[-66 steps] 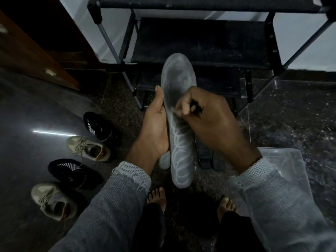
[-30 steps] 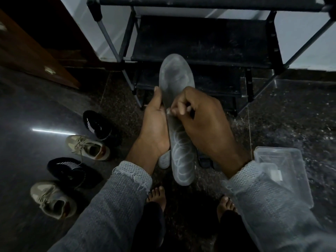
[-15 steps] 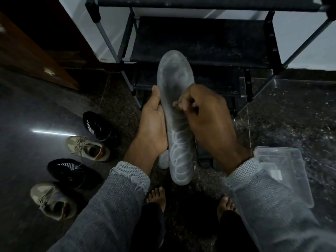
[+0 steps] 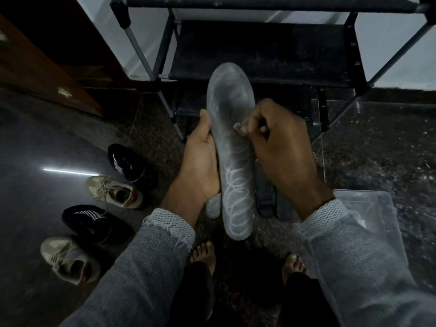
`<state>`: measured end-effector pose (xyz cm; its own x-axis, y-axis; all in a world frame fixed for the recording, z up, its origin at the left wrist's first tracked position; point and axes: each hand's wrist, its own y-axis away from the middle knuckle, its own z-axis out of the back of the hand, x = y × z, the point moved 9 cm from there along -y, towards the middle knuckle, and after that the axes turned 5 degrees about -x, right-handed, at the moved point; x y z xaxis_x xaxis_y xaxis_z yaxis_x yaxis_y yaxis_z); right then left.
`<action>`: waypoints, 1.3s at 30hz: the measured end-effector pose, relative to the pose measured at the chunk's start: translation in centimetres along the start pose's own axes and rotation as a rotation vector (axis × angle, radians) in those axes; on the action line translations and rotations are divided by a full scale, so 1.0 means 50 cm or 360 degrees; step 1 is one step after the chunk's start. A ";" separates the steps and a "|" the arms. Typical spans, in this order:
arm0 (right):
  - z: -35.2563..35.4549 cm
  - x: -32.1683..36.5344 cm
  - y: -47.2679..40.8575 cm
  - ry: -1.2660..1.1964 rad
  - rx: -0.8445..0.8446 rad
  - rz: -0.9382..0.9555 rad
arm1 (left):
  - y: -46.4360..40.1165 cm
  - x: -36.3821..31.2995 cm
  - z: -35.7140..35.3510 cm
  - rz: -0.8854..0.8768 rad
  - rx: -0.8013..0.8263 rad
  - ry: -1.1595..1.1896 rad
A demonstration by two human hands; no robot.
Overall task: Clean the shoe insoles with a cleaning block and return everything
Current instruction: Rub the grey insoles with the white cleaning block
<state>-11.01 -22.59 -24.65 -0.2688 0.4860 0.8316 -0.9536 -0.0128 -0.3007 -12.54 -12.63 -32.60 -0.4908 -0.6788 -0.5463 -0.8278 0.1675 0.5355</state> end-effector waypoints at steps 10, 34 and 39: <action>-0.035 0.004 0.008 -0.0070 0.0481 -0.0011 | -0.003 -0.013 0.006 -0.0005 0.0005 -0.0012; -0.024 0.001 0.003 -0.0439 0.0097 -0.0194 | 0.019 -0.012 -0.019 -0.0011 -0.0010 0.0020; -0.031 0.008 0.004 -0.0136 0.0176 -0.0048 | 0.017 -0.015 -0.017 -0.0022 -0.0051 0.0018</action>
<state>-11.11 -21.05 -25.08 -0.2456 0.4115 0.8777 -0.9693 -0.0978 -0.2254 -12.63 -12.59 -31.17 -0.4759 -0.6891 -0.5466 -0.8254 0.1353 0.5481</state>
